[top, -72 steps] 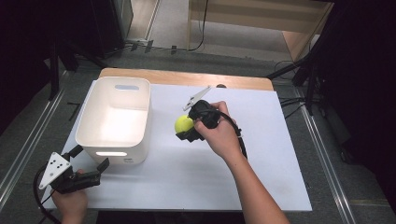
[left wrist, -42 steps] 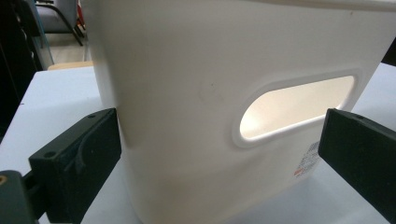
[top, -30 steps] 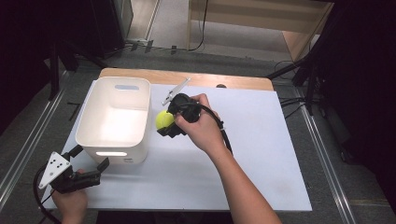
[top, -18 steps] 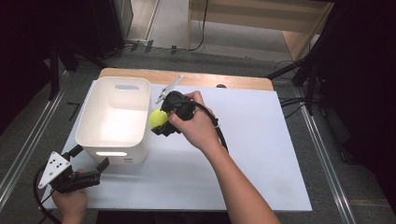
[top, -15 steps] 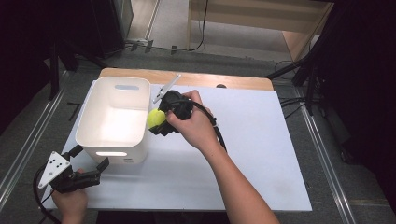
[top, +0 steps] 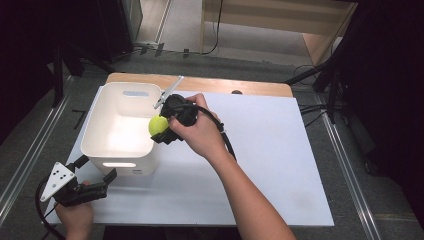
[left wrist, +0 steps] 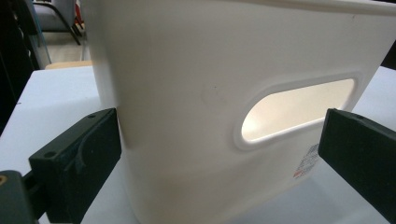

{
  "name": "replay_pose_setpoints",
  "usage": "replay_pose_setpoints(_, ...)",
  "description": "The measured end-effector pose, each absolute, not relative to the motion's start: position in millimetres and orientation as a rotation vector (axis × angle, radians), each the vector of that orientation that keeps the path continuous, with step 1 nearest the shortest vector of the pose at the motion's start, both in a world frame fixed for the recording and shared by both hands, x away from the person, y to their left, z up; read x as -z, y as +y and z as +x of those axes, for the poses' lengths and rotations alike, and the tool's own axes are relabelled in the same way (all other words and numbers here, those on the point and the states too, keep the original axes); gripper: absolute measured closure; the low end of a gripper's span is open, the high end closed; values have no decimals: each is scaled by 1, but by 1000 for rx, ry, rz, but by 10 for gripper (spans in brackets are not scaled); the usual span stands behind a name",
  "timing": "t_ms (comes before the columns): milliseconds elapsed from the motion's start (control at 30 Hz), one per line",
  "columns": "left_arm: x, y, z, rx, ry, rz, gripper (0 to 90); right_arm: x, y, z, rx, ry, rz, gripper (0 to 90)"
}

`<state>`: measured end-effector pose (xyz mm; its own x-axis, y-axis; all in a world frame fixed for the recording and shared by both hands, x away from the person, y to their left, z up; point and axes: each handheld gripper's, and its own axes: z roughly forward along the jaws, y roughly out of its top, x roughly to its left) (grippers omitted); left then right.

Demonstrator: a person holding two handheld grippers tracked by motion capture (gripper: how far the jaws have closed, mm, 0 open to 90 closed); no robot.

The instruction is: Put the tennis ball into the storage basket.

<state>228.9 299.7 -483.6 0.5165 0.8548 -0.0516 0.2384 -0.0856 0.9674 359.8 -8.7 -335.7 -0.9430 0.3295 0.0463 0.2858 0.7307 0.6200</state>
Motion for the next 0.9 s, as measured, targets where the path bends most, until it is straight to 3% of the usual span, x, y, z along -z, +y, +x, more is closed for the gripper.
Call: replay_pose_setpoints(900, 483, 300, 229, -665, 956, 1612, 0, 336, 36, 360, -1000, 2903, 404, 234)
